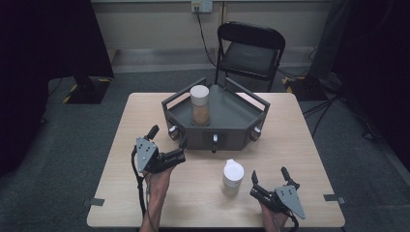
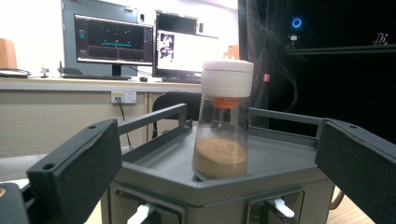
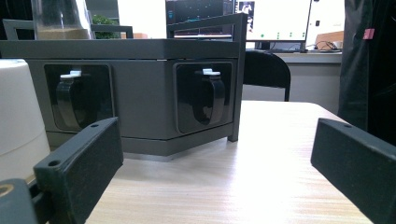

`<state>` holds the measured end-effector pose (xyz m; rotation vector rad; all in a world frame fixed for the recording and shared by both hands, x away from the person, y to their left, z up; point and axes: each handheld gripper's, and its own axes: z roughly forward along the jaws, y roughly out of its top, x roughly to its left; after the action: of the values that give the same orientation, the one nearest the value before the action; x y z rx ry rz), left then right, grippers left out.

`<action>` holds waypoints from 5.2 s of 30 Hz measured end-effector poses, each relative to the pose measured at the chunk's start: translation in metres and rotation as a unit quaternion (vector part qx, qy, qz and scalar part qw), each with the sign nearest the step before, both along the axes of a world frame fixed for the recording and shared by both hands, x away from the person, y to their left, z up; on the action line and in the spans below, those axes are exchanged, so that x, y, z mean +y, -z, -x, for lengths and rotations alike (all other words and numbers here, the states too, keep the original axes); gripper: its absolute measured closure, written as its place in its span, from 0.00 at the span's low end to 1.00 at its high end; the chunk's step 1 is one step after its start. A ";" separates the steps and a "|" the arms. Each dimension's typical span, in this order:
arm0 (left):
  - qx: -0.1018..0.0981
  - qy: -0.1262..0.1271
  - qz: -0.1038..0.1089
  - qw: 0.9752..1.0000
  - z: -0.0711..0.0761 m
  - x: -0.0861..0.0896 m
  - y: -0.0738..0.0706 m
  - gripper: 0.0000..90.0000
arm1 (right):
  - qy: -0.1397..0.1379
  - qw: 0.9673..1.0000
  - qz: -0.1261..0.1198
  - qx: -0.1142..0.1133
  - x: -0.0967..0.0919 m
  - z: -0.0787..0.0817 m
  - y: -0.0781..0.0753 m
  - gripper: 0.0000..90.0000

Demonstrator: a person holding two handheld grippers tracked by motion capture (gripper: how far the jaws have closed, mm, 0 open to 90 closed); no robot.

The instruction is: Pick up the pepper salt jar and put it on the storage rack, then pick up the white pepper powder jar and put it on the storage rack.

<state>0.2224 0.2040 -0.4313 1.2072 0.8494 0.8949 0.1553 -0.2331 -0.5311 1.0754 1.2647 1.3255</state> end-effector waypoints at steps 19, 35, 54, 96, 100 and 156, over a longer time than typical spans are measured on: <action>-0.013 -0.030 0.021 0.999 0.038 0.028 0.022 0.00 | 0.002 1.000 0.000 0.000 0.001 0.000 0.000 0.01; 0.005 -0.034 0.015 0.999 0.059 0.023 0.051 0.00 | 0.003 1.000 0.000 0.000 0.001 0.000 0.000 0.01; 0.022 -0.039 -0.012 0.999 0.066 0.011 0.094 0.00 | 0.006 1.000 0.000 0.000 0.002 0.000 0.000 0.01; 0.032 -0.077 -0.047 0.995 0.059 -0.002 0.104 0.00 | 0.003 1.000 -0.005 0.003 0.000 0.000 -0.001 0.00; 0.032 -0.078 -0.047 0.995 0.059 -0.003 0.104 0.01 | 0.002 1.000 -0.018 0.005 -0.003 0.000 -0.002 0.01; 0.032 -0.078 -0.047 0.995 0.059 -0.002 0.104 0.01 | -0.106 0.994 -0.010 -0.027 0.029 0.005 -0.063 0.03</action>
<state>0.1630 0.2015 -0.5355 1.2695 0.9725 1.0361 0.1505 -0.2041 -0.4679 0.9316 1.3562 1.5195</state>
